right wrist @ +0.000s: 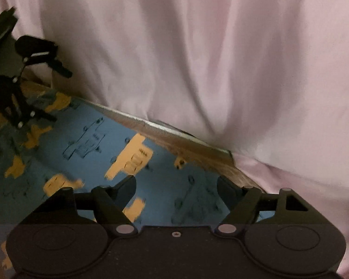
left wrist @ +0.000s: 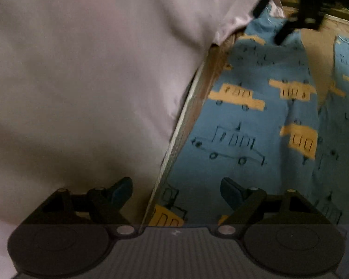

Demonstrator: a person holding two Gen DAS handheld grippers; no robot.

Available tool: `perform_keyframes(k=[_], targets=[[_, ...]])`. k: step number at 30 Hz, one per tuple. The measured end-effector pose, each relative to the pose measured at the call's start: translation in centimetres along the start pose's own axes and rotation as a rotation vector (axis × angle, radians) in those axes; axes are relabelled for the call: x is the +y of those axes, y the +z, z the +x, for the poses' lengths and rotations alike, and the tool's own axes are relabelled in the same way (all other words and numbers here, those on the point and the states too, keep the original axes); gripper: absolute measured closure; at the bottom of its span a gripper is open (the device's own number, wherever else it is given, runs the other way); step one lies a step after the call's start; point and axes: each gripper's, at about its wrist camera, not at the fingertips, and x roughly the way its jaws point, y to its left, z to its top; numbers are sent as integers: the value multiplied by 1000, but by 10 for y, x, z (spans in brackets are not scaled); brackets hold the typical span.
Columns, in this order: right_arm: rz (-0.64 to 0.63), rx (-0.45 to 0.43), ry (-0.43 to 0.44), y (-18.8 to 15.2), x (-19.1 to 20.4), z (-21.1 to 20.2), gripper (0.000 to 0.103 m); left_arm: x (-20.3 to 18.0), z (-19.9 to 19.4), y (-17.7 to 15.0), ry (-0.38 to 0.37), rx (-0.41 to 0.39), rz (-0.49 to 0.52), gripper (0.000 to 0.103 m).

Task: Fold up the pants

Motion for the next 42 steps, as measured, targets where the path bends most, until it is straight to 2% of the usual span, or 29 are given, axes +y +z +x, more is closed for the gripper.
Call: perform_keyframes(k=[5,8,11,12,18,20,23,25,27,28,30,31,33,34,35,38,42], targets=[[-56,29,90,5,-11,43,30,17,18,7,-59,37,-37,17],[-59,24,67,2,-15,56,33,28,31,11,-108,79,-69,30],[-46,32,69,-2,-21,61,44,32,37,14,-124,104,-69,41],[-38,38,58,-3,-23,62,47,33,40,14,-134,113,-71,41],[-23,84,9,-11,-28,64,47,46,49,13,-206,145,-115,41],[-11,89,17,-11,-29,66,47,51,50,13,-229,155,-136,47],[-9,90,30,-7,-29,70,41,55,51,13,-243,163,-167,48],[-20,82,41,-3,-27,74,41,54,51,12,-235,162,-169,50],[-37,76,53,-1,-24,79,42,52,48,13,-234,165,-165,59],[-28,67,62,-1,-24,80,43,51,46,13,-225,166,-157,65],[6,49,67,-4,-26,79,52,46,44,14,-211,170,-133,85],[12,36,66,-6,-26,78,56,45,44,15,-215,180,-136,89],[12,9,70,-11,-24,73,82,40,43,17,-188,191,-129,93],[17,-3,56,-13,-23,73,89,38,44,19,-176,196,-133,97],[26,-8,46,-14,-22,72,102,37,44,20,-157,204,-149,100],[27,-38,7,-11,-18,70,103,37,40,20,-102,197,-214,101],[21,-136,-38,0,-17,61,103,36,26,19,34,141,-266,101]])
